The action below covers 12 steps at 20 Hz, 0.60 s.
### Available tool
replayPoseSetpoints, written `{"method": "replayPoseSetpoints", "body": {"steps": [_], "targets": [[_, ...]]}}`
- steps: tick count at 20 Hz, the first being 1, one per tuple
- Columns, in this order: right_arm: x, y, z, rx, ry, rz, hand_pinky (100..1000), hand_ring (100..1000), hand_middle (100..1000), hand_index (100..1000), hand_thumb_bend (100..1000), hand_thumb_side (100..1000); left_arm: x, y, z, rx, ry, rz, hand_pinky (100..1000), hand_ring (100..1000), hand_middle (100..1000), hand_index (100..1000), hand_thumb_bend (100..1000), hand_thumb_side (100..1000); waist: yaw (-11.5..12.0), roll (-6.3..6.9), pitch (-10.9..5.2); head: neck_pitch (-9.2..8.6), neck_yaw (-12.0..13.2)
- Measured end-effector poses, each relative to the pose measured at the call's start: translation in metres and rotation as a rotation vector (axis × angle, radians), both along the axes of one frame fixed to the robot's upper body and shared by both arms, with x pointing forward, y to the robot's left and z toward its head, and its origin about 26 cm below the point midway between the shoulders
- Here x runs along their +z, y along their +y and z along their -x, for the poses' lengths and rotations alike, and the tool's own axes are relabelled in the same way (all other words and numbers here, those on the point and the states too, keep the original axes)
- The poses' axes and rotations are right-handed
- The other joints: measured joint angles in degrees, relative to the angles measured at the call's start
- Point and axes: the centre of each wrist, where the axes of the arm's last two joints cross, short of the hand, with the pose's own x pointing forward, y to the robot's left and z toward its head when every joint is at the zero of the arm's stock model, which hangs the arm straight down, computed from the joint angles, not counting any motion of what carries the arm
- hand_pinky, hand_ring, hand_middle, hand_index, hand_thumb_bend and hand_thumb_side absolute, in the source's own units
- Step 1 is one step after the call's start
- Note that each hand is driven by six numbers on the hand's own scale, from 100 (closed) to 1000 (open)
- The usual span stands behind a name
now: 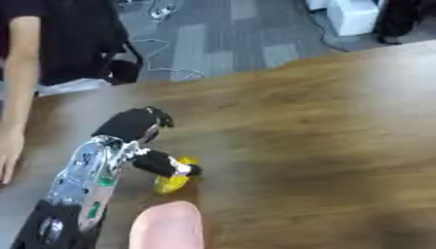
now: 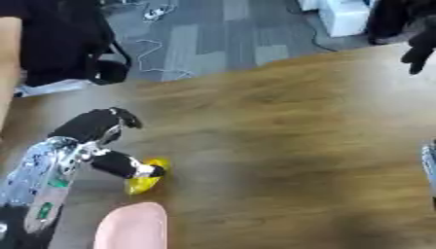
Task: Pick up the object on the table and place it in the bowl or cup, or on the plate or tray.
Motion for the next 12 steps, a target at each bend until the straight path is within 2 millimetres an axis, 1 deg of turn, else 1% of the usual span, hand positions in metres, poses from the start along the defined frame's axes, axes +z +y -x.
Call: {"method": "replayPoseSetpoints", "body": {"steps": [4,12], "targets": [[0.000,0.000,0.000,0.000,0.000,0.000,208,372,484,725,100,1000,-0.006,0.001,-0.002,0.007,0.051,-0.037,344,587,723,832,850,735,0.0,0.00,0.01,0.00,0.0],[0.000,0.000,0.000,0.002,0.000,-0.003,204,368,483,724,100,1000,-0.029,0.007,-0.011,0.067,0.126,-0.099,346,582,718,832,845,741,-0.1,0.04,0.03,0.00,0.0]]}}
